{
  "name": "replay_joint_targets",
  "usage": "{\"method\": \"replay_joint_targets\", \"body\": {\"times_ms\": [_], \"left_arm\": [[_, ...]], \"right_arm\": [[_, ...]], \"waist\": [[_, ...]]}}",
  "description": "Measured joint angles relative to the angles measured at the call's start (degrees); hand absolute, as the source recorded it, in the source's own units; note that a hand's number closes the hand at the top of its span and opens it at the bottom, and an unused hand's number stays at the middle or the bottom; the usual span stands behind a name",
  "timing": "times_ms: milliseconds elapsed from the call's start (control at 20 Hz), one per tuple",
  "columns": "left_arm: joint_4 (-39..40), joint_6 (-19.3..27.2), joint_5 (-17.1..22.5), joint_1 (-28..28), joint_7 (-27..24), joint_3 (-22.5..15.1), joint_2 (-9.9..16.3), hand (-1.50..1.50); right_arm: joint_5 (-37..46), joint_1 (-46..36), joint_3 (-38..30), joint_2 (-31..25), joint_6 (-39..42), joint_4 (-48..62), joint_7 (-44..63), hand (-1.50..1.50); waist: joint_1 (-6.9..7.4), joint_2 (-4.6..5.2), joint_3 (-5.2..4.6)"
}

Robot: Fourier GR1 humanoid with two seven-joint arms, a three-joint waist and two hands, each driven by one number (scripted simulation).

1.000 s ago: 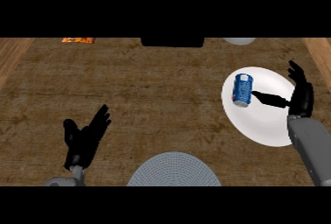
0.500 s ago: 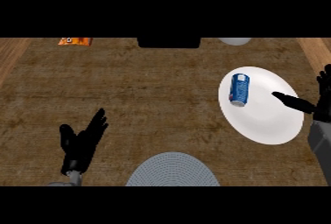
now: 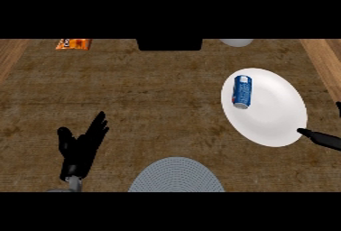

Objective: Pick the can from the placemat and place it in the plate

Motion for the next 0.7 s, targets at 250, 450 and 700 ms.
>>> {"method": "replay_joint_targets", "body": {"times_ms": [250, 450, 700], "left_arm": [[-2.0, 0.1, -0.6, 1.5, 0.9, -0.6, -0.6, 0.0], [-1.6, -0.9, -0.5, 2.0, 0.2, 0.2, -0.4, 0.0], [0.6, -1.4, -1.0, 0.0, 0.1, 1.6, -0.8, 0.0]], "right_arm": [[1.0, 9.1, 1.0, -1.2, 2.3, -6.5, -1.3, -1.5], [1.7, 16.3, 1.5, -1.0, 2.3, -13.9, -0.5, -1.5], [3.4, 22.4, 1.2, 0.4, 1.5, -21.5, 1.5, -1.5]], "waist": [[-0.06, -0.03, -0.02], [-0.07, -0.02, -0.03], [0.0, 0.03, -0.04]]}}
